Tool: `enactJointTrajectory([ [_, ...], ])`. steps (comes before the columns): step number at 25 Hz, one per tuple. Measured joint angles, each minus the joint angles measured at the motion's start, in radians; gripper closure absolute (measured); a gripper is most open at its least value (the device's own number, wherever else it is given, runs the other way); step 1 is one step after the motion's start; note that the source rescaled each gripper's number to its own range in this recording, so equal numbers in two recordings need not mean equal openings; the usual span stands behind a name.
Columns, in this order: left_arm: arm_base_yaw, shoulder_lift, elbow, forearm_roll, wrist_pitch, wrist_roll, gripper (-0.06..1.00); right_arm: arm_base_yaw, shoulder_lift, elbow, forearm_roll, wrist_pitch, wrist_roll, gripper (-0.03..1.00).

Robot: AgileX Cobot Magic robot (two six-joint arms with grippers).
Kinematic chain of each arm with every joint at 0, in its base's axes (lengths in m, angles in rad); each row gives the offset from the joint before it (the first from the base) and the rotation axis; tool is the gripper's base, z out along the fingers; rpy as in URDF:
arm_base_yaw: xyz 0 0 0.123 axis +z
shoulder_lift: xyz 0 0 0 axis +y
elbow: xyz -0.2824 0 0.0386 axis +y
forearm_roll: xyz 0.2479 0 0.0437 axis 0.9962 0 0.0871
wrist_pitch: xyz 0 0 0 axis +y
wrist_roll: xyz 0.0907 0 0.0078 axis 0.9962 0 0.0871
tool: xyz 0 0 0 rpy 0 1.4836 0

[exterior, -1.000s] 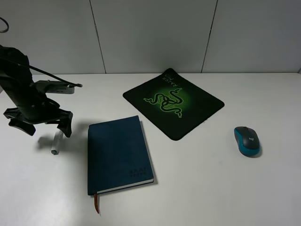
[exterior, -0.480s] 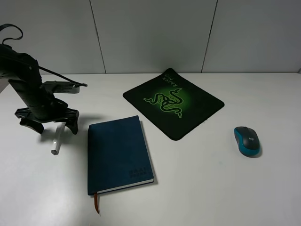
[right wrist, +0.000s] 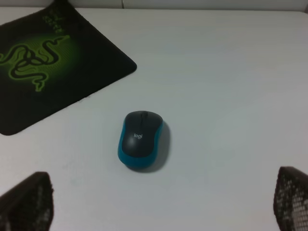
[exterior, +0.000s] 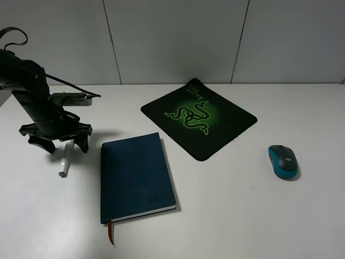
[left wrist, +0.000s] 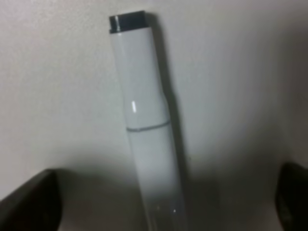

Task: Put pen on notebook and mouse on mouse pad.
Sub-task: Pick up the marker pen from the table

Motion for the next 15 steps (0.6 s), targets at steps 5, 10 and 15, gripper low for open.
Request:
enactJointTrajectory([
  [5,0.000,0.000,0.000,-0.002,0.012,0.000,0.49,0.000,0.000,0.000,0.000,0.000,0.000,-0.03],
  [10,0.000,0.000,0.000,-0.003,0.025,0.000,0.84,0.000,0.000,0.000,0.000,0.000,0.000,-0.03],
  [15,0.000,0.000,0.000,-0.003,0.035,0.000,0.94,0.000,0.000,0.000,0.000,0.000,0.000,-0.03],
])
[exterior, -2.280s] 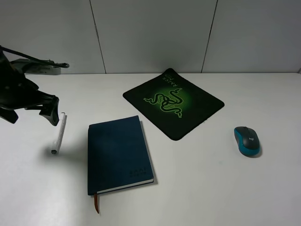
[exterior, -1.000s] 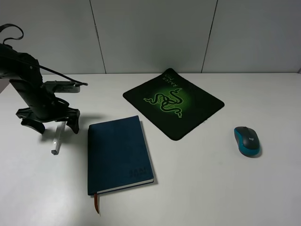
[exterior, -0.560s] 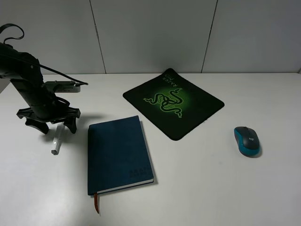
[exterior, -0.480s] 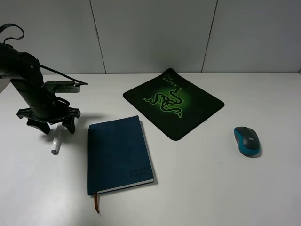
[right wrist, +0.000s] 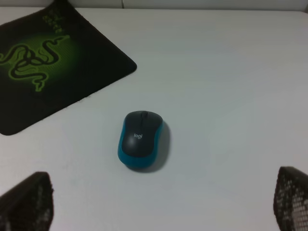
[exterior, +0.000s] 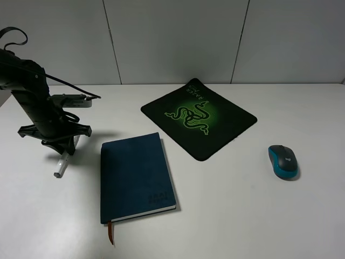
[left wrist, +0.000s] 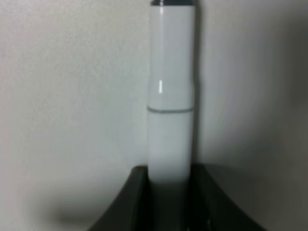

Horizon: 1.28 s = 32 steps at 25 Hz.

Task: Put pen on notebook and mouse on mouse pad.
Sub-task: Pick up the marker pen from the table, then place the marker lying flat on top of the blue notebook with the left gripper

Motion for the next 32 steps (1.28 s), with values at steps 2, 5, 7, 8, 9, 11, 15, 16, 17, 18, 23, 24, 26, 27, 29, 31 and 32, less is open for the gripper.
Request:
enactJointTrajectory([
  [2,0.000,0.001,-0.003,0.000,0.006,0.000,0.94,0.000,0.000,0.000,0.000,0.000,0.000,-0.03],
  [5,0.000,0.003,-0.006,0.000,0.018,0.000,0.94,0.000,0.000,0.000,0.000,0.000,0.000,-0.03],
  [7,0.000,0.008,-0.017,-0.001,0.053,0.000,0.94,0.000,0.000,0.000,0.000,0.000,0.000,-0.03],
  [8,0.000,0.010,-0.027,-0.002,0.086,0.000,0.94,0.000,0.000,0.000,0.000,0.000,0.000,-0.03],
  [9,0.000,0.011,-0.039,-0.002,0.118,0.000,0.94,0.000,0.000,0.000,0.000,0.000,0.000,-0.03],
  [11,0.000,0.009,-0.061,-0.003,0.205,0.000,0.94,0.000,0.000,0.000,0.000,0.000,0.000,-0.03],
  [15,0.000,-0.050,-0.095,-0.003,0.294,-0.001,0.94,0.000,0.000,0.000,0.000,0.000,0.000,-0.03],
  [16,0.000,-0.072,-0.101,-0.003,0.305,-0.001,0.94,0.000,0.000,0.000,0.000,0.000,0.000,-0.03],
  [17,0.000,-0.101,-0.104,-0.003,0.316,-0.002,0.94,0.000,0.000,0.000,0.000,0.000,0.000,-0.03],
  [18,0.000,-0.128,-0.104,-0.003,0.327,-0.002,0.94,0.000,0.000,0.000,0.000,0.000,0.000,-0.03],
  [23,0.000,-0.229,-0.105,-0.011,0.414,-0.002,0.94,0.000,0.000,0.000,0.000,0.000,0.000,-0.03],
  [24,0.000,-0.241,-0.105,-0.020,0.432,-0.003,0.94,0.000,0.000,0.000,0.000,0.000,0.000,-0.03],
  [26,0.000,-0.265,-0.105,-0.053,0.461,-0.004,0.94,0.000,0.000,0.000,0.000,0.000,0.000,-0.03],
  [27,0.000,-0.275,-0.105,-0.080,0.469,-0.001,0.94,0.000,0.000,0.000,0.000,0.000,0.000,-0.03],
  [29,0.000,-0.285,-0.105,-0.138,0.488,0.012,0.94,0.000,0.000,0.000,0.000,0.000,0.000,-0.03],
  [31,0.000,-0.287,-0.105,-0.193,0.499,0.030,0.94,0.000,0.000,0.000,0.000,0.000,0.000,-0.03],
  [32,0.000,-0.287,-0.105,-0.211,0.502,0.032,0.94,0.000,0.000,0.000,0.000,0.000,0.000,-0.03],
])
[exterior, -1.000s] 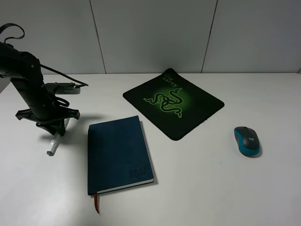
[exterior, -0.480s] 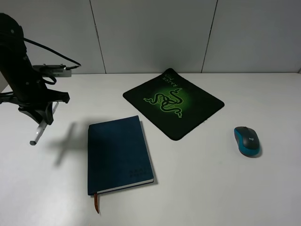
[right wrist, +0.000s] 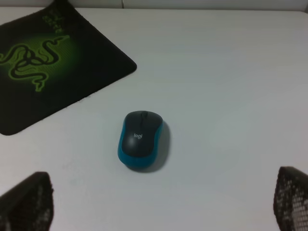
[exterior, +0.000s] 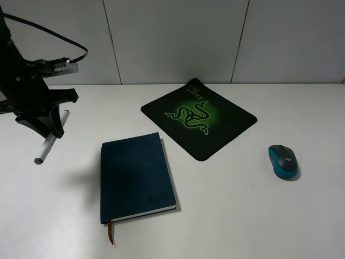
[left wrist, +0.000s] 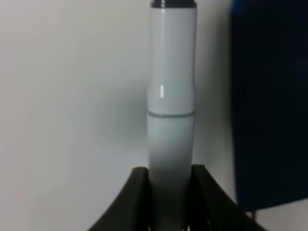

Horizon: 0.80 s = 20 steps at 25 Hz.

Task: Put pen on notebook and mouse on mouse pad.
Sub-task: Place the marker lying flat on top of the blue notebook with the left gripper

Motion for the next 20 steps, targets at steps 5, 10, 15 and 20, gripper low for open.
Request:
enactJointTrajectory([
  [5,-0.083,0.000,0.000,-0.016,0.003,0.001,0.94,0.000,0.000,0.000,0.000,0.000,0.000,-0.03],
  [10,-0.238,-0.003,0.000,-0.022,-0.018,-0.043,0.94,0.000,0.000,0.000,0.000,0.000,0.000,-0.03],
  [15,-0.379,-0.005,0.000,-0.025,-0.033,-0.115,0.94,0.000,0.000,0.000,0.000,0.000,0.000,-0.03],
  [20,-0.503,0.009,0.000,-0.022,-0.047,-0.190,0.94,0.000,0.000,0.000,0.000,0.000,0.000,-0.03],
])
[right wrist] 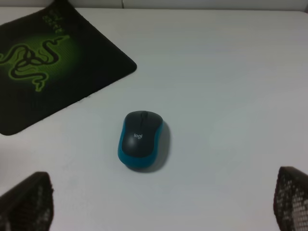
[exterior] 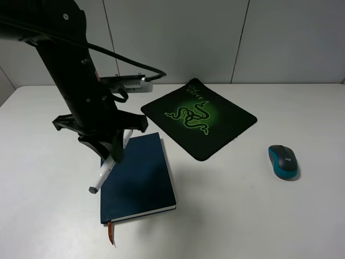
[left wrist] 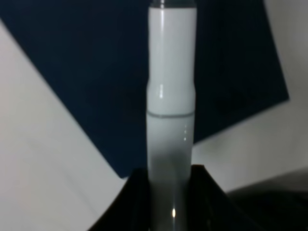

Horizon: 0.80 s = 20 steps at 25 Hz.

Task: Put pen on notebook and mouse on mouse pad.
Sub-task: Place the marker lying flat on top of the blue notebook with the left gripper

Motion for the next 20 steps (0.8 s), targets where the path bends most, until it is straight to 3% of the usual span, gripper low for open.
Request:
enactJointTrajectory([
  [7,-0.088,0.048,0.001,0.070,-0.014,-0.109,0.94,0.000,0.000,0.000,0.000,0.000,0.000,-0.03],
  [13,-0.093,0.115,0.001,0.141,-0.047,-0.167,0.94,0.000,0.000,0.000,0.000,0.000,0.001,-0.03],
  [20,-0.093,0.191,-0.009,0.152,-0.151,-0.171,0.94,0.000,0.000,0.000,0.000,0.000,0.002,-0.03],
])
